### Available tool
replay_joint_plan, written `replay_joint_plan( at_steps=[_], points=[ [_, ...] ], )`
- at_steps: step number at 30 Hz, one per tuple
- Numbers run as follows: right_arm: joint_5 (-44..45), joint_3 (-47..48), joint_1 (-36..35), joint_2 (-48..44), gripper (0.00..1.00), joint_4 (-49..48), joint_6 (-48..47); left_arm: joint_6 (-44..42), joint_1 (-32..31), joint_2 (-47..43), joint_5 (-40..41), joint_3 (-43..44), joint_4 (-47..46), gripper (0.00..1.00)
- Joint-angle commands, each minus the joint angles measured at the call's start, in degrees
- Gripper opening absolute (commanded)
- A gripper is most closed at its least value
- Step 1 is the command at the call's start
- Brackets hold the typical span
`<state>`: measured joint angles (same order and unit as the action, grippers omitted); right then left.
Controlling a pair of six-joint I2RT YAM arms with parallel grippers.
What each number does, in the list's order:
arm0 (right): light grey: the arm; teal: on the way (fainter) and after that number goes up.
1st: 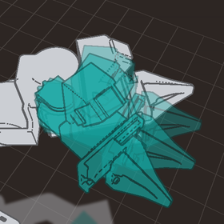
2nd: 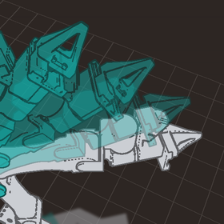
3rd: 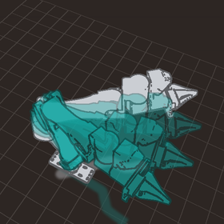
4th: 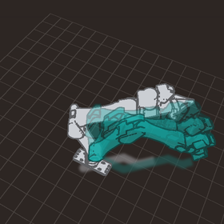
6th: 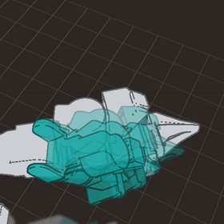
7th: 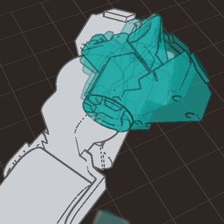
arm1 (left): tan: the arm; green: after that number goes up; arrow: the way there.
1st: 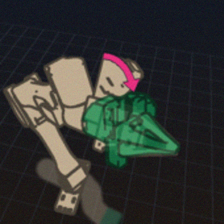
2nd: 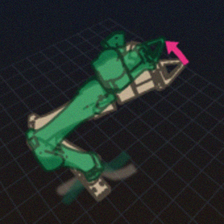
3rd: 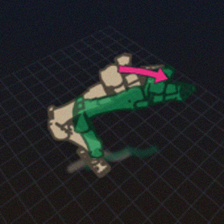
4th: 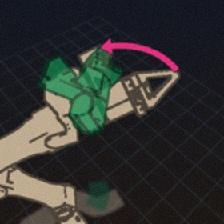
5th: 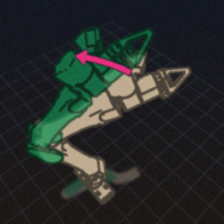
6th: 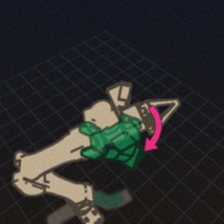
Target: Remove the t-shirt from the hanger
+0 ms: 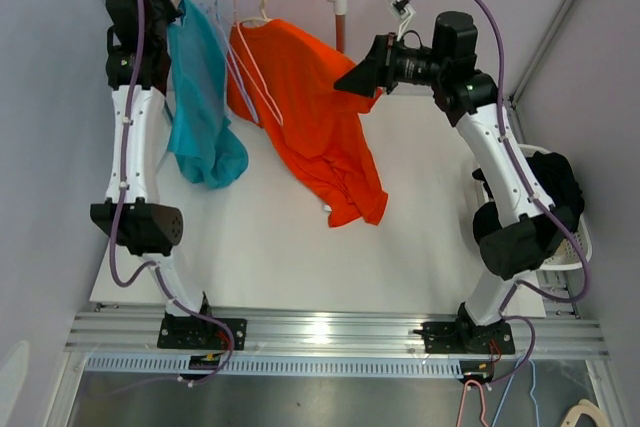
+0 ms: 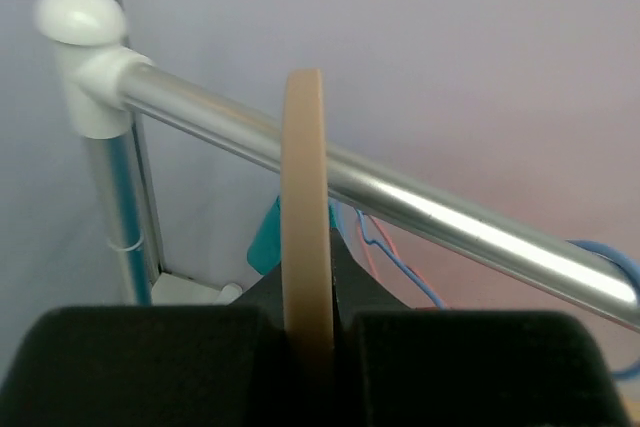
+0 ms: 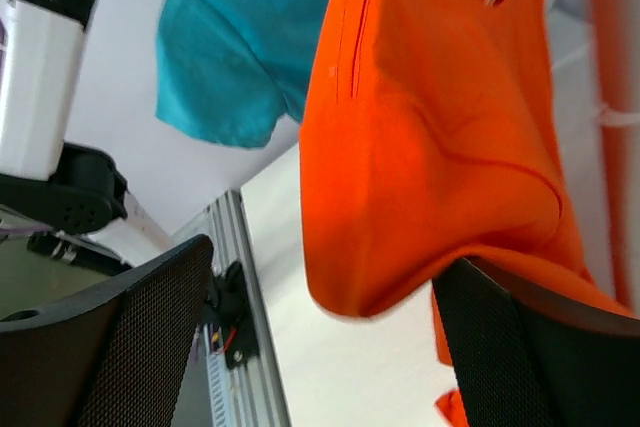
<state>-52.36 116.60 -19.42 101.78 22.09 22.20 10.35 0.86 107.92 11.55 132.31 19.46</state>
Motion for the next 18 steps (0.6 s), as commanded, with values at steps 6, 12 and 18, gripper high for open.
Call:
replay_joint_plan(
  at_steps=[6, 12, 18],
  points=[
    [20.33, -17.25, -3.43, -18.43, 0.99, 6.73, -4.97, 2.92, 0.72, -12.72, 2.16, -8.10, 2.07, 0.01],
    [32.40, -24.82, -3.26, -24.87, 0.99, 10.87, -4.19, 2.84, 0.89, -24.13, 2.33, -22.44, -0.31, 0.01],
    [39.69, -36.16, -5.36, -36.20, 0.99, 9.03, -3.12, 5.46, 0.90, -33.72, -2.22, -31.04, 2.68, 0.01]
  ],
)
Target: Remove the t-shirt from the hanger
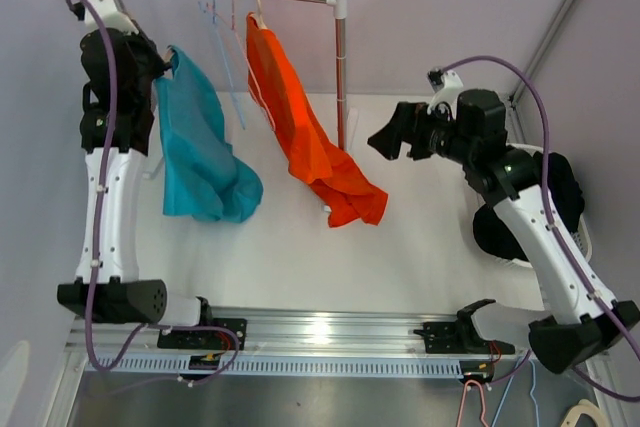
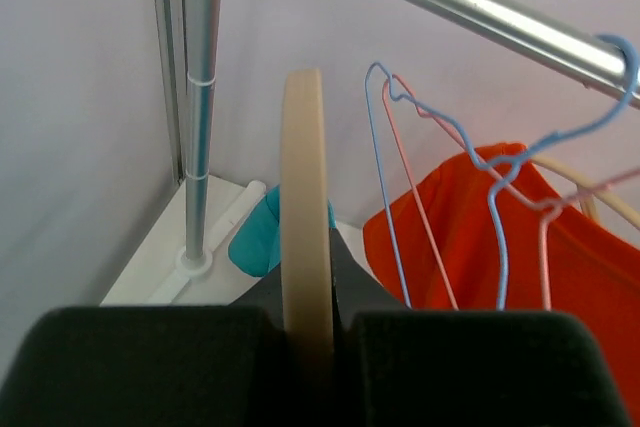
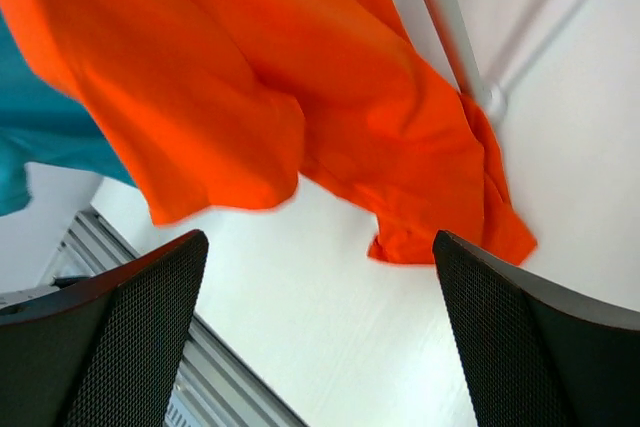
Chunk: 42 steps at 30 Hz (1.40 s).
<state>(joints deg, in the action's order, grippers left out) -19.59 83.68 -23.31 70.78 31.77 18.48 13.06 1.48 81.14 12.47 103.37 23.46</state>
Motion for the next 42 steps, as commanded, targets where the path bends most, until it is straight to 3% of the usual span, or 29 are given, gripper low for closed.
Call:
replay_joint_plan(
  at_steps=[1, 7, 9, 12, 13, 17, 20, 26, 35, 36, 39, 41, 42],
  points=[
    [7.37, -4.39, -1.91, -6.44, 0.99, -0.74, 0.33, 4.41, -0.15, -9.66, -3.24, -2.91, -0.18, 0.01],
    [6.94, -0.37, -11.29, -10.05, 0.99, 1.97, -4.14, 6.36, -5.59, -20.66, 0.88, -9.05, 7.30, 0.00],
    [2.04, 2.79, -16.12, -8.66, 0.99, 4.60, -5.64, 5.32, -8.66, -24.71, 1.68, -10.20, 8.87, 0.01],
    [-1.59, 4.56, -23.94, -6.20, 0.99, 5.50, -7.75, 5.22, -11.40, -25.77, 6.95, -9.15, 15.09, 0.01],
    [-0.02, 4.48, -30.94, -5.49, 0.99, 4.89, -8.11, 5.92, -11.93, -25.77, 8.09, -9.24, 16.08, 0.01],
    [6.41, 4.65, -43.36, -0.57, 0.99, -0.38, -8.81, 8.73, -12.11, -24.46, 12.57, -9.25, 19.51, 0.01],
    [4.66, 6.75, -47.86, 4.88, 0.99, -5.13, -7.93, 12.16, -12.63, -21.91, 17.39, -8.45, 20.83, 0.01],
    [1.67, 13.16, -49.90, 15.50, 0.99, -15.32, -5.91, 16.03, -16.24, -19.36, 23.74, -8.10, 21.45, 0.01],
    [4.66, 22.57, -50.96, 24.48, 0.98, -18.41, -7.76, 14.72, -20.72, -19.62, 28.22, -11.88, 16.18, 0.01],
    [3.96, 23.71, -50.96, 25.79, 0.91, -18.15, -7.50, 13.93, -20.90, -19.53, 28.31, -11.97, 15.39, 0.01],
    [3.07, 22.94, -51.13, 26.86, 0.38, -17.79, -5.21, 12.61, -20.81, -18.39, 29.36, -12.32, 13.11, 0.01],
    [3.07, 21.36, -52.01, 26.43, 0.24, -17.97, -3.90, 12.25, -20.81, -17.17, 30.59, -11.97, 11.53, 0.01],
    [3.94, 19.52, -52.45, 25.99, 0.05, -18.23, -3.63, 12.08, -20.55, -15.85, 30.60, -11.36, 9.78, 0.01]
  ],
)
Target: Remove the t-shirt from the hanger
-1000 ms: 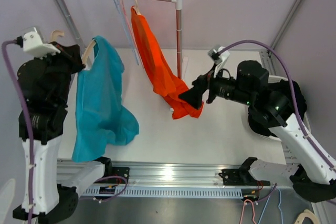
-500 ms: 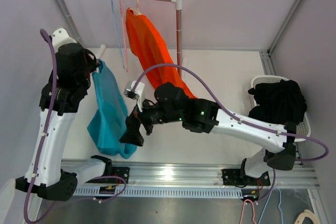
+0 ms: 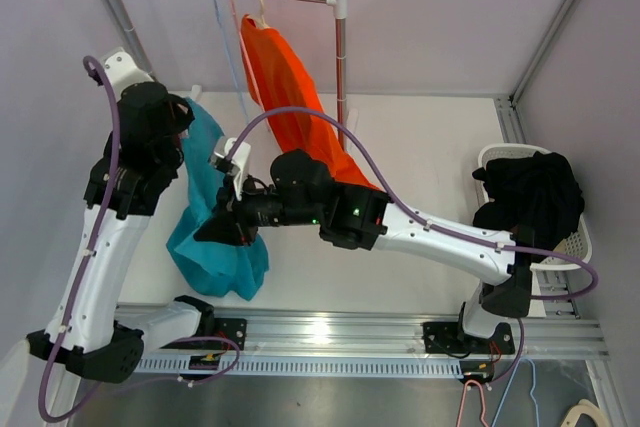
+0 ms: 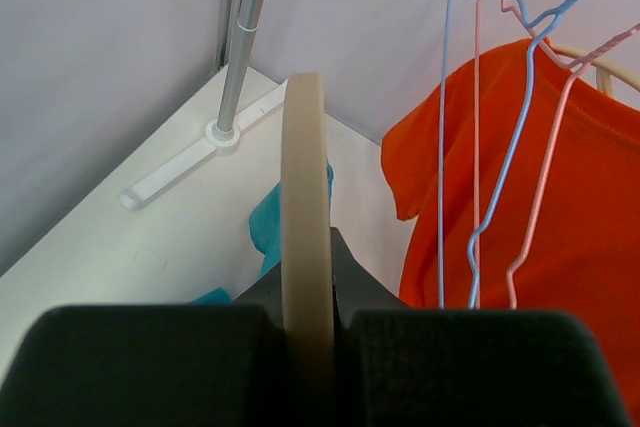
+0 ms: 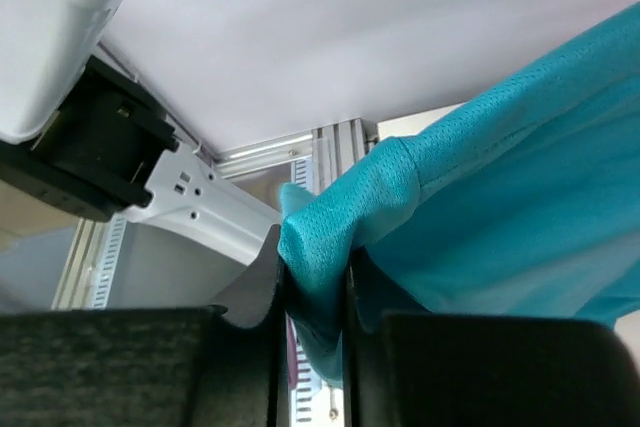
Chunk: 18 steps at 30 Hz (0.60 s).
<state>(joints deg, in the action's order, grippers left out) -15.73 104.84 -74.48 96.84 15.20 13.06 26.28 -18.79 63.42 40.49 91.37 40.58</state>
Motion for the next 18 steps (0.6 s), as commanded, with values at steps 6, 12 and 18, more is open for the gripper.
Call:
replay_joint_plan(
  at_steps=[6, 12, 18],
  points=[
    [5.79, -6.39, -5.76, -5.16, 0.00, 0.18, 3.19, -1.15, 3.39, 8.91, 0.12, 9.87, -7.18, 0.01],
    [8.43, -13.87, -9.10, -9.65, 0.21, -0.35, 6.19, -2.46, 5.60, 16.20, -0.24, 17.42, -6.48, 0.01],
    [11.77, -16.50, -10.16, -11.32, 0.27, 0.44, 6.54, -3.43, 5.95, 16.56, 0.64, 15.59, -10.25, 0.01]
  ],
)
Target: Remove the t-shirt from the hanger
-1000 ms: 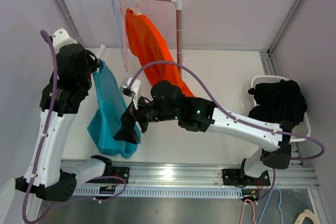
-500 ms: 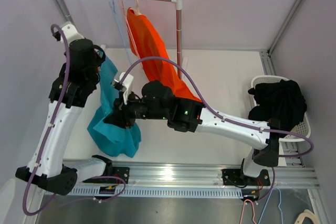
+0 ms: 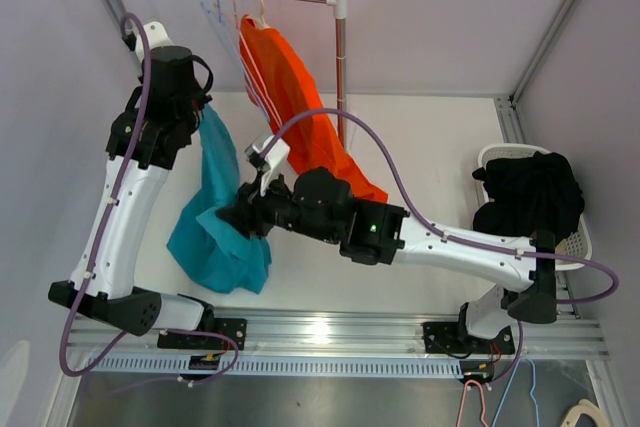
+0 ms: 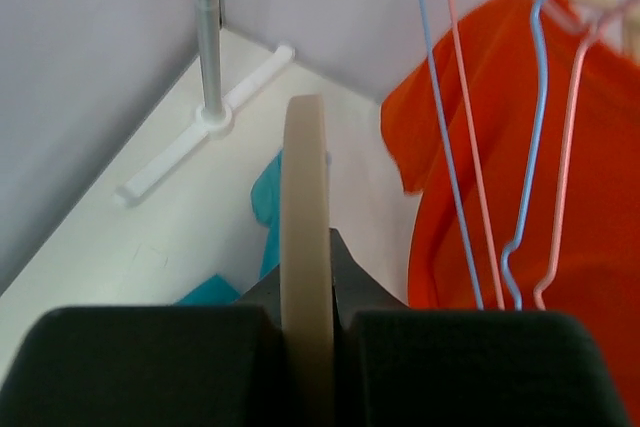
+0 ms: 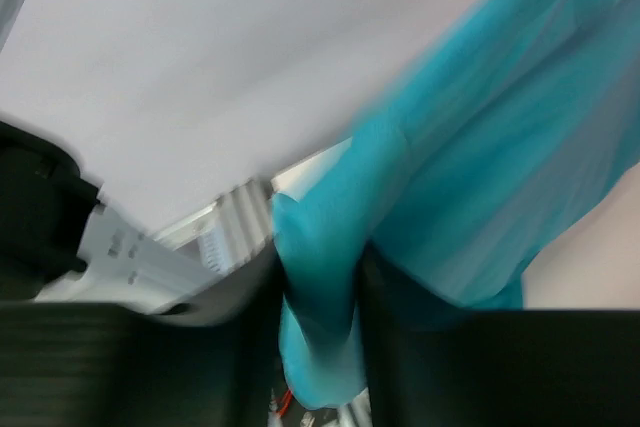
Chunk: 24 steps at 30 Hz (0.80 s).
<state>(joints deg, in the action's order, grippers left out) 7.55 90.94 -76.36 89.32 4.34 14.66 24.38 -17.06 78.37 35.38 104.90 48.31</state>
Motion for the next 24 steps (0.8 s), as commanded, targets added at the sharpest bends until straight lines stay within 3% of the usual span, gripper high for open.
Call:
replay_joint_plan(
  at_steps=[1, 6, 9, 11, 12, 14, 15, 16, 24],
  points=[
    [-11.25, -2.69, -8.28, -3.80, 0.44, 11.48, 4.94, -1.53, 4.31, 1.70, 5.50, 2.06, -17.99, 0.01],
    [-7.82, -2.26, -8.19, -2.49, 0.70, 12.54, 3.63, -1.18, 4.32, 0.74, 4.44, 1.71, -17.12, 0.01],
    [-5.29, -1.64, -8.02, -1.43, 0.63, 12.80, 2.84, -0.83, 4.23, -0.14, 4.18, 1.53, -16.76, 0.01],
    [-4.13, -1.38, -7.49, -0.38, 0.67, 12.36, 2.40, -0.04, 4.23, -0.32, 3.83, 1.45, -15.71, 0.01],
    [-3.51, -1.11, -7.32, -0.20, 0.71, 12.36, 2.40, 0.14, 4.23, -0.67, 3.65, 1.27, -15.53, 0.01],
    [0.60, -0.24, -6.62, 0.50, 0.89, 12.62, 2.66, 0.49, 4.23, -1.20, 3.65, 0.57, -15.36, 0.01],
    [3.15, 0.03, -6.61, 0.59, 0.90, 12.89, 3.01, 0.49, 4.23, -1.55, 3.73, -0.22, -15.44, 0.01],
    [9.00, 0.29, -6.70, 0.42, 0.99, 13.24, 3.45, 0.58, 4.23, -2.42, 3.74, -1.09, -15.79, 0.01],
    [26.28, 0.64, -6.79, 1.38, 0.99, 9.82, 2.75, 0.40, 4.23, -4.10, 4.09, -4.00, -16.50, 0.01]
  ],
)
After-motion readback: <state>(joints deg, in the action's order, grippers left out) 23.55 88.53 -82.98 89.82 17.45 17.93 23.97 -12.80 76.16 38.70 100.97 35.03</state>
